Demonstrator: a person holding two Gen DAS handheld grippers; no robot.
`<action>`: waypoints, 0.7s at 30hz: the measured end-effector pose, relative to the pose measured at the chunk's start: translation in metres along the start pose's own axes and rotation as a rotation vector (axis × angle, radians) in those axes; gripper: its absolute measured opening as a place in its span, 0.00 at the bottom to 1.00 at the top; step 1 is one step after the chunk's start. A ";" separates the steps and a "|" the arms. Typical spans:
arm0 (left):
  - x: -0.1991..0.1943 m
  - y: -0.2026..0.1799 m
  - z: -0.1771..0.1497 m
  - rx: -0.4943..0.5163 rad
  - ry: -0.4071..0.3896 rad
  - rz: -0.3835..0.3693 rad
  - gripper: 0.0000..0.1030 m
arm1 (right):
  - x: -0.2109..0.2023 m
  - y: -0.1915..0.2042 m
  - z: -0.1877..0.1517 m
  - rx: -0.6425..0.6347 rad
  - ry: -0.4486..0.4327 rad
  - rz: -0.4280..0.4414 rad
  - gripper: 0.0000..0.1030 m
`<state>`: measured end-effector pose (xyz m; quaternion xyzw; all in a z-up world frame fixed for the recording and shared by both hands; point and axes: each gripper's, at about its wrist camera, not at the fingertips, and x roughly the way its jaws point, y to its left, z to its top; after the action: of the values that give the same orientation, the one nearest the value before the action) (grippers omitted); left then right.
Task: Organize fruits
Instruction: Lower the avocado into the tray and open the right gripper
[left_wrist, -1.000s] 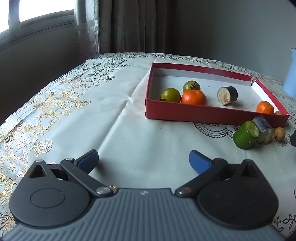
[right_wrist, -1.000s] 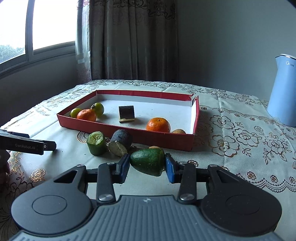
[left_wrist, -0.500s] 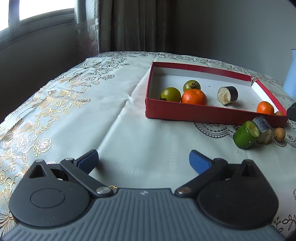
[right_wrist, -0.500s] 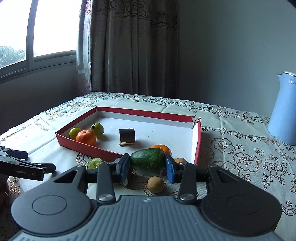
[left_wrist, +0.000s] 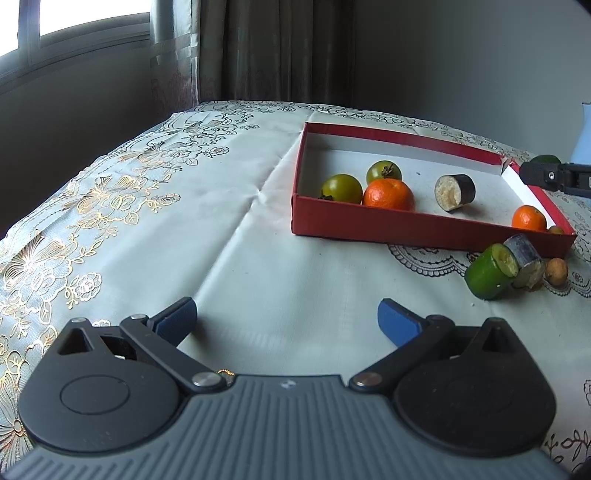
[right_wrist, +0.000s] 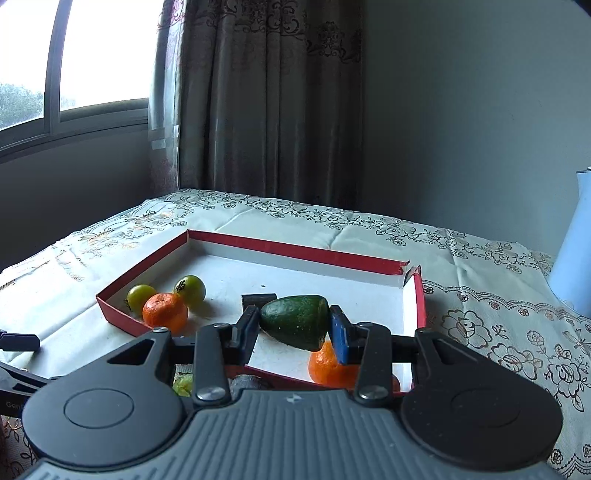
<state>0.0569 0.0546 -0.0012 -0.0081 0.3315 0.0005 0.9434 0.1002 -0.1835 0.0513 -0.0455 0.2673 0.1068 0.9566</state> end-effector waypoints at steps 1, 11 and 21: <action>0.000 0.000 0.000 0.000 0.000 0.000 1.00 | 0.006 -0.001 0.003 0.003 0.008 -0.002 0.38; 0.001 0.000 0.000 -0.002 0.001 -0.001 1.00 | 0.061 -0.015 0.013 0.069 0.092 -0.042 0.39; 0.001 0.000 0.000 -0.001 0.002 0.001 1.00 | 0.070 -0.023 0.011 0.095 0.109 -0.071 0.45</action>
<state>0.0577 0.0550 -0.0019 -0.0085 0.3324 0.0009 0.9431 0.1693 -0.1914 0.0252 -0.0150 0.3219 0.0575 0.9449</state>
